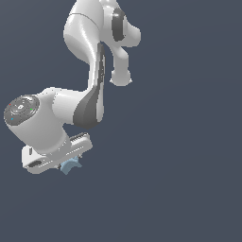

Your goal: Pick up the object and move it to a goal position.

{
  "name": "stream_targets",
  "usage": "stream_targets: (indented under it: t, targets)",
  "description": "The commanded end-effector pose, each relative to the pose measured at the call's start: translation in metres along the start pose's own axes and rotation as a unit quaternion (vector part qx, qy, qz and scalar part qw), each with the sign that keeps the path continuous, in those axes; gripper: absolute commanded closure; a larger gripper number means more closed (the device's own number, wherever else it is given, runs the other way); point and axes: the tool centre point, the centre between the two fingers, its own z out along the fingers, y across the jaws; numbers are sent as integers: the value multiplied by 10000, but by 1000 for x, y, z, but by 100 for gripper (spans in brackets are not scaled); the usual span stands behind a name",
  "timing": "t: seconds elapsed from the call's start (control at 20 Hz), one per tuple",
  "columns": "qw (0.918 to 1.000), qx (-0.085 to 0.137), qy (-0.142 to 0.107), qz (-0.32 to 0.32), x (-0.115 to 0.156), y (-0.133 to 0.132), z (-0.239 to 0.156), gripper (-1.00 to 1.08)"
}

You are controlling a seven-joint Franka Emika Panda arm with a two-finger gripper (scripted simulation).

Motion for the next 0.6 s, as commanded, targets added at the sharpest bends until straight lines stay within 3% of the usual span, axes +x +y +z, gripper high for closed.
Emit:
stream_targets:
  t: [0.0,0.55]
  targets:
    - [10000,3,-1,-5,-1,10,-6,108]
    - [10000,3,-1,-5,-2,30,-18,108]
